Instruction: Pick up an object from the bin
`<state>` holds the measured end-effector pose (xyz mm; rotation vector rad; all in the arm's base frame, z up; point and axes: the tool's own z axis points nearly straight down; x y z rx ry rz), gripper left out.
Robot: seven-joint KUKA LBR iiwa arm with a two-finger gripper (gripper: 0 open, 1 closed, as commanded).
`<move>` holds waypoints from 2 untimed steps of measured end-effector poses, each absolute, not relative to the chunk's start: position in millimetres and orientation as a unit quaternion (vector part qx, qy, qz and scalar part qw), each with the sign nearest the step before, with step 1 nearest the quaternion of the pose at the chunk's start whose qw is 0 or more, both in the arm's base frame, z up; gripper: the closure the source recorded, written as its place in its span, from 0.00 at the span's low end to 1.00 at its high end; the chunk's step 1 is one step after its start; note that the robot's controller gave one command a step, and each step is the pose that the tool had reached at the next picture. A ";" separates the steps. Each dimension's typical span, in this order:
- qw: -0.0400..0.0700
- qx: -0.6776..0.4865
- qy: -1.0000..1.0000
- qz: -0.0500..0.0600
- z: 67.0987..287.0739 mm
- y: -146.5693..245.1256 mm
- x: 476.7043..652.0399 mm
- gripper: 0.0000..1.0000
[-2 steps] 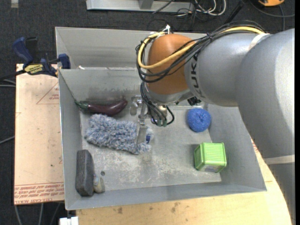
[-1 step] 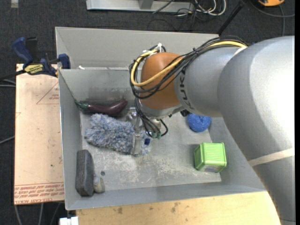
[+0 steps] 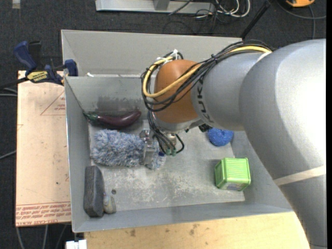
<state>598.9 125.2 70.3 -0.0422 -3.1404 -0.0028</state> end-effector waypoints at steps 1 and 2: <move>0.000 -0.014 -1.000 -0.001 70.3 125.1 598.9 1.00; 0.001 -0.014 -1.000 -0.001 72.2 125.0 598.3 1.00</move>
Offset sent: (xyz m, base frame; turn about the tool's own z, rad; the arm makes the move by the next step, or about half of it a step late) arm 0.0000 0.0000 0.0283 0.0000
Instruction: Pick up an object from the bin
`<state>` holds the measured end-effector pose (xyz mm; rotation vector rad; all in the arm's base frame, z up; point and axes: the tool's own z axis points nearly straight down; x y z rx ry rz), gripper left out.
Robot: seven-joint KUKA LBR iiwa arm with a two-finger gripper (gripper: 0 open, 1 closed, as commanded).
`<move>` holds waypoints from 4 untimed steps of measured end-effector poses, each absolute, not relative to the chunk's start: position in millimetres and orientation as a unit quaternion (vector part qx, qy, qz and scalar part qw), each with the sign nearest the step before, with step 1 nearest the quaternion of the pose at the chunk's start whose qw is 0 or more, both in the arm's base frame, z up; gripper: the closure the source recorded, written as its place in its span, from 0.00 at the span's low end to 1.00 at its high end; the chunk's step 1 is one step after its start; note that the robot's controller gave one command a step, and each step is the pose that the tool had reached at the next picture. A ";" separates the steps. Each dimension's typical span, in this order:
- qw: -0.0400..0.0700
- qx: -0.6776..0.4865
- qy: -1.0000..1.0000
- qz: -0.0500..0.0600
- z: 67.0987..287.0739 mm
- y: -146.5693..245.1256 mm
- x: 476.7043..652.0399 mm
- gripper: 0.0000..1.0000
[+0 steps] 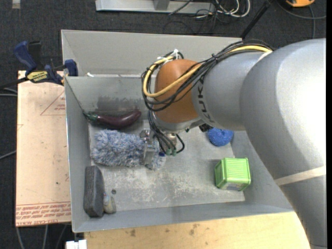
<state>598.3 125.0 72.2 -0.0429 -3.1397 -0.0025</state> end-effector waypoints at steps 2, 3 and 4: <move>0.000 -0.014 -1.000 -0.001 93.8 125.0 598.4 1.00; -0.001 -0.014 -1.000 -0.001 102.6 125.1 598.9 1.00; 0.002 -0.014 -1.000 0.000 112.8 124.7 597.2 1.00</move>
Offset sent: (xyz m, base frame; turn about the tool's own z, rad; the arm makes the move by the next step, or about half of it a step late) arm 0.0000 0.0002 0.0423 0.0000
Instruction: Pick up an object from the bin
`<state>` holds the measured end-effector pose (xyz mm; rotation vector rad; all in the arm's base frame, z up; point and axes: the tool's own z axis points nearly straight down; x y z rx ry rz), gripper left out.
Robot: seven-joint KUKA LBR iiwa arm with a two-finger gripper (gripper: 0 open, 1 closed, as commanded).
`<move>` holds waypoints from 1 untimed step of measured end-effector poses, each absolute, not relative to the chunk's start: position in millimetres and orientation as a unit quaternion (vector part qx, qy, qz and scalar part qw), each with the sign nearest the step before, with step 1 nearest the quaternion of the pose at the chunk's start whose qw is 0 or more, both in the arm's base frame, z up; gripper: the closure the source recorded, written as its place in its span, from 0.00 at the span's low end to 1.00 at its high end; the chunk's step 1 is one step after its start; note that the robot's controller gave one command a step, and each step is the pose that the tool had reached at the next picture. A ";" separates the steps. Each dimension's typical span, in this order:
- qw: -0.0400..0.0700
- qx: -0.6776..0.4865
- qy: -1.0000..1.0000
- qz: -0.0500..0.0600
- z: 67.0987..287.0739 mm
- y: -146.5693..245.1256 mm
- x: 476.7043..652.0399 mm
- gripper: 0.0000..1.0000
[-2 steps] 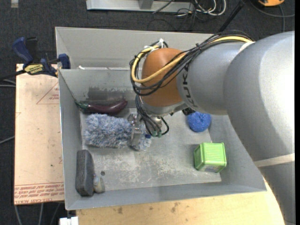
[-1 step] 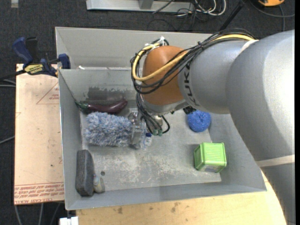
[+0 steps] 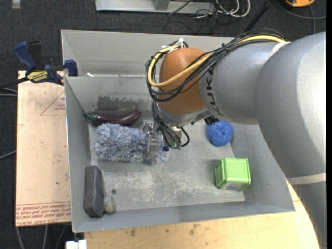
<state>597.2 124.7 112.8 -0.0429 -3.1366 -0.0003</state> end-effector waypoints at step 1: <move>0.002 -0.014 -1.000 0.000 134.2 124.8 597.4 1.00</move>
Offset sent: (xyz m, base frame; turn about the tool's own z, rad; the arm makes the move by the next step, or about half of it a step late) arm 0.0000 0.0000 0.0522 0.0000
